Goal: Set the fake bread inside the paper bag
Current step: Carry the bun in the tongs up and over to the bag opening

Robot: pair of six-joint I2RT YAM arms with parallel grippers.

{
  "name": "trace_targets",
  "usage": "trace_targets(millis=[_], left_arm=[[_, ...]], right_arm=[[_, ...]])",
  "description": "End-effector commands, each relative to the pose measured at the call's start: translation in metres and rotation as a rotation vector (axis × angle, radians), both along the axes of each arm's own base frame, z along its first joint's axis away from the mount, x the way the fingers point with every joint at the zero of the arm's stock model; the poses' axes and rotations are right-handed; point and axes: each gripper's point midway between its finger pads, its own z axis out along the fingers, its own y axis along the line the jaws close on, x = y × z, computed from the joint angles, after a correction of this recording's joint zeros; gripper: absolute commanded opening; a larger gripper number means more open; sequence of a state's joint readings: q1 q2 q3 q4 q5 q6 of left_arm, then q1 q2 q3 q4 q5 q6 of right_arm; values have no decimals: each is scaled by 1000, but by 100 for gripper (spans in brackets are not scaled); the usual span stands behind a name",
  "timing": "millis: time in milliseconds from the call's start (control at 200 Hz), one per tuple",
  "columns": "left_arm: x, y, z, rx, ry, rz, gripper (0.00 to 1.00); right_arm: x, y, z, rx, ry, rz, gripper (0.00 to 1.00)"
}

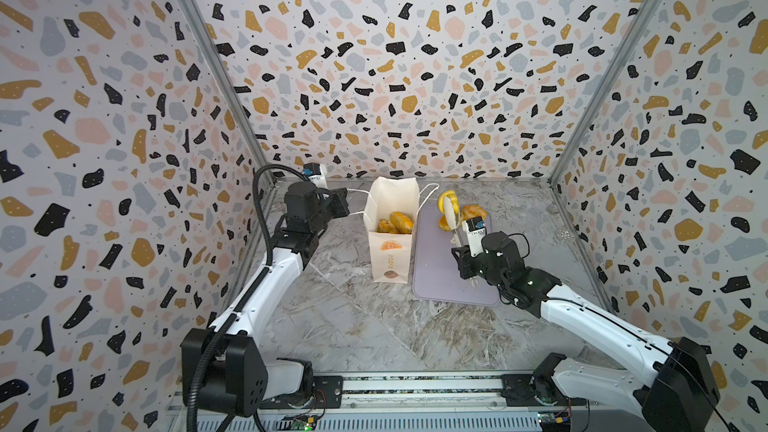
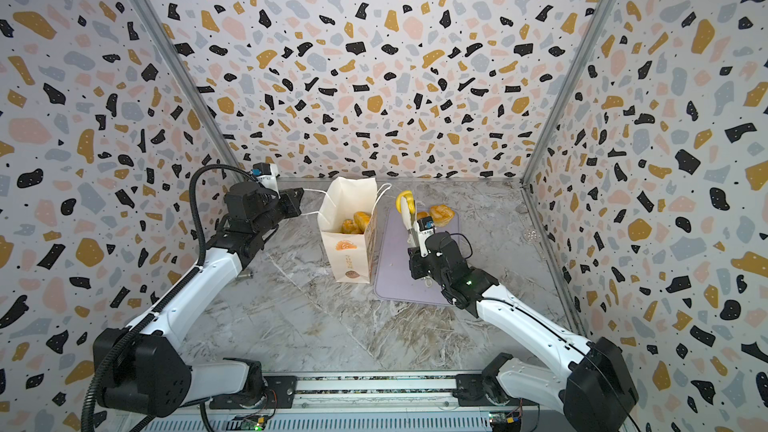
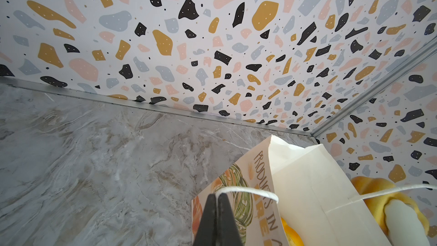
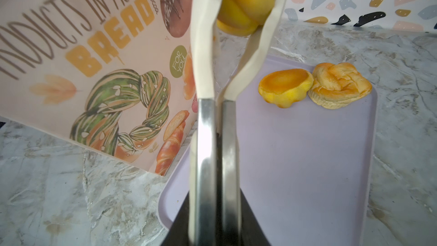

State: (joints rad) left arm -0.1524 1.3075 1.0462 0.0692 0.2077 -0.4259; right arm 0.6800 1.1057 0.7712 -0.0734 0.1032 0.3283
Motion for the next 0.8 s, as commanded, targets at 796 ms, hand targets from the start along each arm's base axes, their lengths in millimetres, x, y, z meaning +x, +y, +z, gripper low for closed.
trace_targets(millis=[796], left_arm=[[-1,-4,15,2,-45,-20,0]], right_arm=[[-7,-1,110,207,-223,0,20]])
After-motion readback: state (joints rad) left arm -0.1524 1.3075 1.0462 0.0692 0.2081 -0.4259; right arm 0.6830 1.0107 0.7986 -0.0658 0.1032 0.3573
